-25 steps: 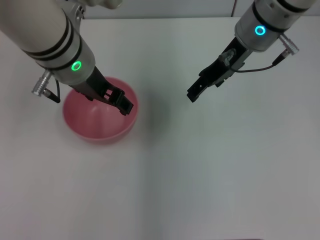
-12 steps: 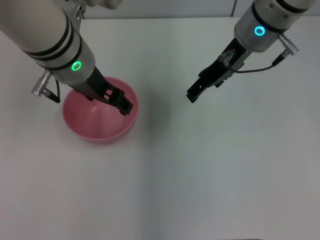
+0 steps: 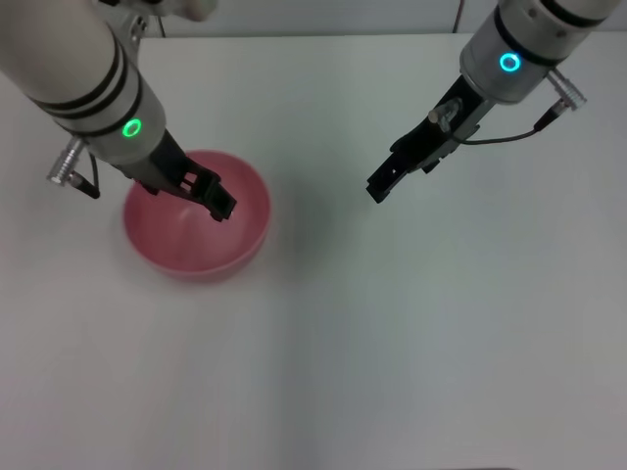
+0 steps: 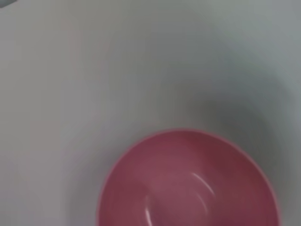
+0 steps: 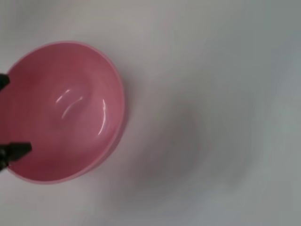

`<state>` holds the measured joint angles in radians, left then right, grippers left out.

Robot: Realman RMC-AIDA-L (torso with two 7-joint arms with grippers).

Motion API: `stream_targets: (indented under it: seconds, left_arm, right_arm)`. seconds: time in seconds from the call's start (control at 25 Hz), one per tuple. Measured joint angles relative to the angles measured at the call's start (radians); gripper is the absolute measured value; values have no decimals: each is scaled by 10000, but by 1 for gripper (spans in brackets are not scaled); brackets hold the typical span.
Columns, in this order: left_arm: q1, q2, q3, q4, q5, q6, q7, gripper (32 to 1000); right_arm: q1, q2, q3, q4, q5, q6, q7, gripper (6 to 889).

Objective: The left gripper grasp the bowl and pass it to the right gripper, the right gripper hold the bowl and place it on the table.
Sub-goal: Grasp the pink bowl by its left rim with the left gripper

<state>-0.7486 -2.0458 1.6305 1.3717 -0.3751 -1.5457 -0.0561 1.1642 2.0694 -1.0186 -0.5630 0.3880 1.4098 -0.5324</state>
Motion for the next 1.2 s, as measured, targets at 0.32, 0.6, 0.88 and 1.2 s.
stream_targets:
  seconds: [0.32,0.6,0.88,1.2]
  left_arm:
    - [33,6,-623,-345,191,147,304,884]
    - [-84,10,-811,-916,318,541,435,883]
    - [-169,11,-816,-1173,661,645,402,882]
    - [-259,11,-1035,-1640,709,808,460,881]
  right_arm:
    - [-28,0,0,0,0,-1,0,882]
    - [-53,0,0,0,0,-21,-13,881]
    - [-60,-1,0,-1,8,-34,-51,881]
    - [-79,-1,1,-1,15,-66,-83,880]
